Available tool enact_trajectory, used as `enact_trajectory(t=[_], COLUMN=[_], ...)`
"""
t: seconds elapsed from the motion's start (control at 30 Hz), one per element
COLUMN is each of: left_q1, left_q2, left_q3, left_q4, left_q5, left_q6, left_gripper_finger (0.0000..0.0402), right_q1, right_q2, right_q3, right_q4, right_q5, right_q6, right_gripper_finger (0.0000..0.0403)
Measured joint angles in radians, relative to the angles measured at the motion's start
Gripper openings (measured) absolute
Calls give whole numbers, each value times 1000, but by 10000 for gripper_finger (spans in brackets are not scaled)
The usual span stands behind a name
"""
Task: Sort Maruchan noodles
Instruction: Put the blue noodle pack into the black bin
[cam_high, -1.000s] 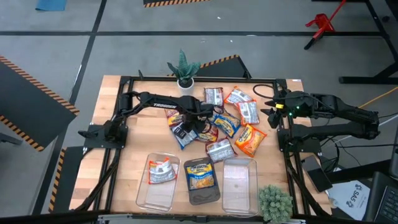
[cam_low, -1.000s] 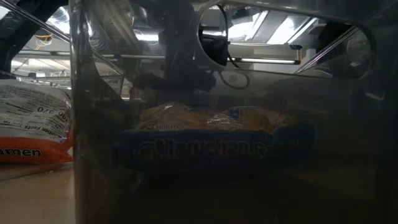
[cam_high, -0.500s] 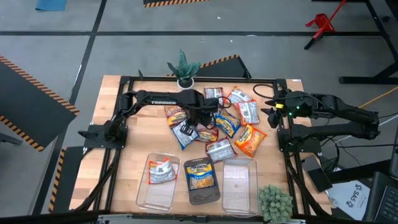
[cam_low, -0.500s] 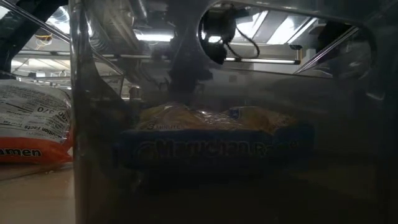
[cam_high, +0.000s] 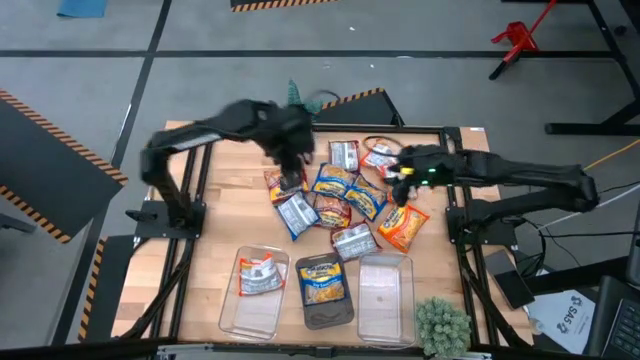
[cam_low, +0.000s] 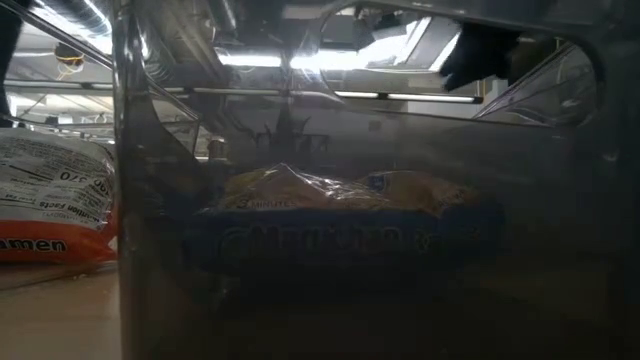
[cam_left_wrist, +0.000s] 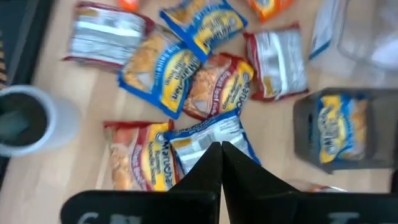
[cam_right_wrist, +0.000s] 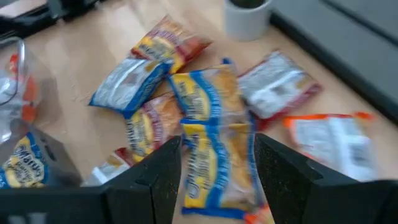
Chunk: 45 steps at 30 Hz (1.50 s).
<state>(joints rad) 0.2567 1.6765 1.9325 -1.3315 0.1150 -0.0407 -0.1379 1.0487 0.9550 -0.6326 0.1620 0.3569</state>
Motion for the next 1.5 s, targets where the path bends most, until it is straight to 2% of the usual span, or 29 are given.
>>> enact_trajectory(t=[0.2, 0.37, 0.5, 0.63, 0.83, 1.0, 1.37, 1.5], left_q1=[-35, -75, -131, -179, -195, -203, -232, -231], left_q2=[-194, -323, -410, -475, -515, -521, -521, -521], left_q3=[-88, -222, -359, -507, -705, -834, -920, -930], left_q4=[4, 6, 26, 106, 225, 329, 442, 453], left_q5=[-75, -79, -99, -144, -158, -131, -142, -159], left_q6=[-131, -260, -357, -422, -501, -536, -559, -555], left_gripper_finger=[24, 69, 106, 132, 148, 149, 149, 149], right_q1=[0, 0, 0, 0, 0, 3, 13, 13], right_q2=[268, 491, 650, 775, 886, 944, 1030, 1030], right_q3=[-2, 24, 89, 177, 276, 320, 326, 326], right_q4=[323, 571, 610, 610, 608, 610, 603, 584], right_q5=[-124, -211, -214, -217, -233, -265, -269, -284], right_q6=[6, 81, 111, 111, 110, 111, 134, 135], right_gripper_finger=[195, 248, 296, 315, 311, 310, 308, 265])
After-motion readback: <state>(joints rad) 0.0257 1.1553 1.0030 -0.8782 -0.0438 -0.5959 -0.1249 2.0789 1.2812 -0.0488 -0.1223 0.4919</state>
